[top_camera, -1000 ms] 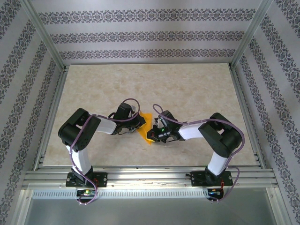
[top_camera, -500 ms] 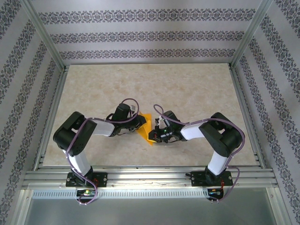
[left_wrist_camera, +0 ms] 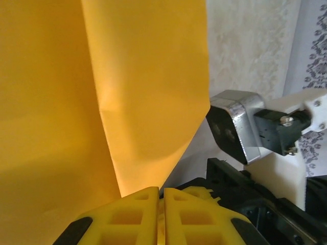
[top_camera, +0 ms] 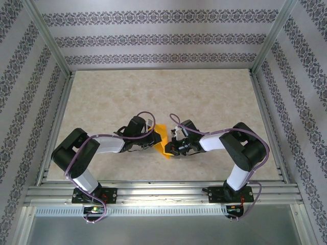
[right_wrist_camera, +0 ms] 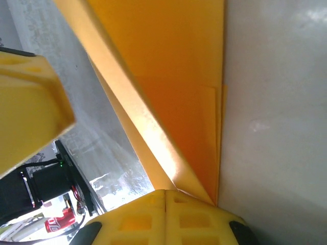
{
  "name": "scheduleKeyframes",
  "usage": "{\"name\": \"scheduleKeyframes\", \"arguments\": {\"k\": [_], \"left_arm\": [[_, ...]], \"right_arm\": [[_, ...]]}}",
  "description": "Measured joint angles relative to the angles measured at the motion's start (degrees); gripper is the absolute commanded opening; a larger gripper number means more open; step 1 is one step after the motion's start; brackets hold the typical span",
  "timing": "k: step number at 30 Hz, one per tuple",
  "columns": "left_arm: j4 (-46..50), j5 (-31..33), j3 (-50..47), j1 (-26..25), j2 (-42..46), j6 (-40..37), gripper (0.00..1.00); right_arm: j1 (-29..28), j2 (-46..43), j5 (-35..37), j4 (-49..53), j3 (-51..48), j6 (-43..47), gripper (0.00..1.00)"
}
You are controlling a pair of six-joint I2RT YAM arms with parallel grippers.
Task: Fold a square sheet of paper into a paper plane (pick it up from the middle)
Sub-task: Fourth fold the wing at the center of the table.
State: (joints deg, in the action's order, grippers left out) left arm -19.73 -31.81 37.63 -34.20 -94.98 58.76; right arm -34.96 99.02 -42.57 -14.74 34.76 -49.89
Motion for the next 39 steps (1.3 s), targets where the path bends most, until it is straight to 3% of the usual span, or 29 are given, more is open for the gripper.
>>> {"name": "scheduleKeyframes", "arguments": {"k": [16, 30, 39], "left_arm": [[0.1, 0.3, 5.0, -0.2, -8.5, -0.3, 0.11], [2.3, -0.7, 10.1, 3.7, -12.0, -1.9, 0.08], [1.6, -0.9, 10.7, 3.9, -13.1, -2.2, 0.05]], "right_arm": [[0.2, -0.3, 0.0, 0.9, 0.0, 0.4, 0.0], [0.2, -1.5, 1.0, 3.1, 0.0, 0.7, 0.0], [0.4, -12.9, 6.8, 10.5, -0.3, -1.0, 0.0]]}}
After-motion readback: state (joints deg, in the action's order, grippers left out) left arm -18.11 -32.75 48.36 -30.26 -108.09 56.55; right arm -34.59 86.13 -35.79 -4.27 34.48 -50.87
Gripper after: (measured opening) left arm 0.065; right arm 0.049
